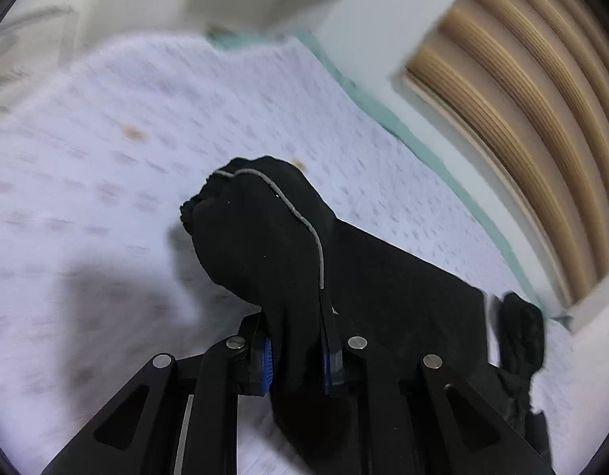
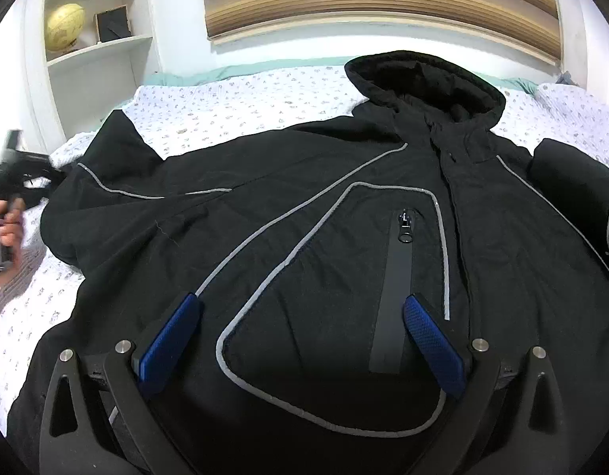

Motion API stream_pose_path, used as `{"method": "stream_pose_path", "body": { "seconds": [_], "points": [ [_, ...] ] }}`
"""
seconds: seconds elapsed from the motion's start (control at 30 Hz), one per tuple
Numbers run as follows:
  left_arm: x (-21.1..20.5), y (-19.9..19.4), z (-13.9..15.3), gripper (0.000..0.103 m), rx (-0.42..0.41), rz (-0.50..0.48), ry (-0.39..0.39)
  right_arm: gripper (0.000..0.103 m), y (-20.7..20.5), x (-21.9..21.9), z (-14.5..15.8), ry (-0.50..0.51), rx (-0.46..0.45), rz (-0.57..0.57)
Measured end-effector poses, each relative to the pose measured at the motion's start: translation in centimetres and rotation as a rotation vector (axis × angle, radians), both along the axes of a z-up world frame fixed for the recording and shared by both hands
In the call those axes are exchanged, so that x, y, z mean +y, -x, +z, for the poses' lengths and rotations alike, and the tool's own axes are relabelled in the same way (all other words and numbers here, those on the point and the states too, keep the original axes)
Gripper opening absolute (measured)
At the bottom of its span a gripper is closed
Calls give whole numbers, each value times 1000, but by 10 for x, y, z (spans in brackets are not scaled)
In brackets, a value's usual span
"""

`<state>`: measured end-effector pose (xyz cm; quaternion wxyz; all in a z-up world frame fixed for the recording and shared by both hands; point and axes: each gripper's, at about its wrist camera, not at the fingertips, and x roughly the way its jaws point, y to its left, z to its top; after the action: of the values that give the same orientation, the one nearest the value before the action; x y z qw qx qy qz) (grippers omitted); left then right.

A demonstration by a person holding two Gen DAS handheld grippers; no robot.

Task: Fold large clothes
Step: 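Grasp the jacket sleeve cuff with the left gripper and lift it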

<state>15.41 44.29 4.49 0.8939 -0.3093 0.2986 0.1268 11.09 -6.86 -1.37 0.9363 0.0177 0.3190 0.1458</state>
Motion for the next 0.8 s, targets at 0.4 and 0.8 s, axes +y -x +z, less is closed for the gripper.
{"method": "stream_pose_path", "body": {
  "seconds": [0.4, 0.8],
  "points": [
    [3, 54, -21, 17, 118, 77, -67, 103, 0, -3, -4, 9, 4, -7],
    [-188, 100, 142, 17, -216, -321, -315, 103, 27, -43, 27, -117, -21, -79]
  ]
}}
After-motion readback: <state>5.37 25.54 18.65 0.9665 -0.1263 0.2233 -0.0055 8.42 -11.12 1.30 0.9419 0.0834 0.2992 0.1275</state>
